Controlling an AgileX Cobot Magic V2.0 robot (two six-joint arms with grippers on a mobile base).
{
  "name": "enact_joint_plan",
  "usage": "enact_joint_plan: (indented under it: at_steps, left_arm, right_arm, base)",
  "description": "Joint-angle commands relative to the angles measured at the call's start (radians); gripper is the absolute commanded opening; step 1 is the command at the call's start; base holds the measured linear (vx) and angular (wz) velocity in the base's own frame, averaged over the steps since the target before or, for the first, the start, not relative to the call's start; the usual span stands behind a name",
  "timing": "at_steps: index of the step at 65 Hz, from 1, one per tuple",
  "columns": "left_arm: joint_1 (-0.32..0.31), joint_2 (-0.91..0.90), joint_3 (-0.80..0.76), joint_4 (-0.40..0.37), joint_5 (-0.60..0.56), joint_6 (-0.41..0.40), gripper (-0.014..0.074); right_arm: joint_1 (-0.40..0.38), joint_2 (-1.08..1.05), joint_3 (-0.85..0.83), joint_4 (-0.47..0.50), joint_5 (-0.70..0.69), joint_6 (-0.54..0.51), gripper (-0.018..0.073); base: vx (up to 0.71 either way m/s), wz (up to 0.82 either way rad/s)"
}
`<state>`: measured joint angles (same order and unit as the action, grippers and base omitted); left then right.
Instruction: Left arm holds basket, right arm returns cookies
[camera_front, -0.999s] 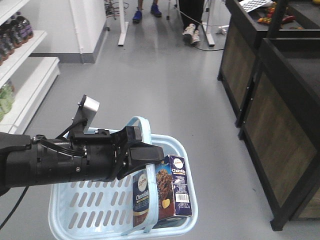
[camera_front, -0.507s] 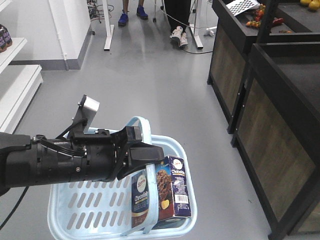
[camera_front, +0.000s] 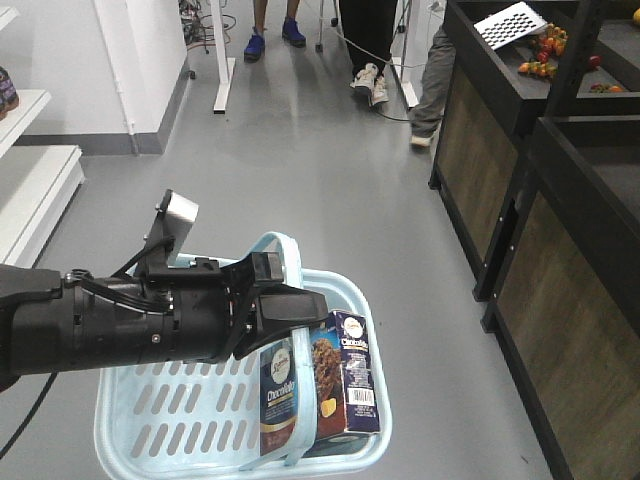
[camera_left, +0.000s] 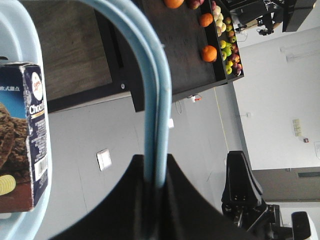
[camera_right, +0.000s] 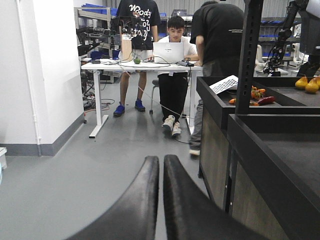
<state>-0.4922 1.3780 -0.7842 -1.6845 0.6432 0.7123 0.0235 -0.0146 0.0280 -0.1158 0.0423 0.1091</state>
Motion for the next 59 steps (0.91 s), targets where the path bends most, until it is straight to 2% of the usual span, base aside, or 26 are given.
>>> enact_joint_plan:
  at_steps: [1, 59]
  left_arm:
    - [-0.005, -0.038, -0.037, -0.095, 0.044, 0.004, -0.0006]
    - [-0.005, -0.038, -0.037, -0.095, 0.044, 0.004, -0.0006]
  right_arm:
    - [-0.001, -0.010, 0.018, -0.003, -0.074, 0.001, -0.0006]
    - [-0.001, -0.010, 0.018, -0.003, -0.074, 0.001, -0.0006]
  base:
    - [0.32, -0.02]
    - [0.35, -0.05]
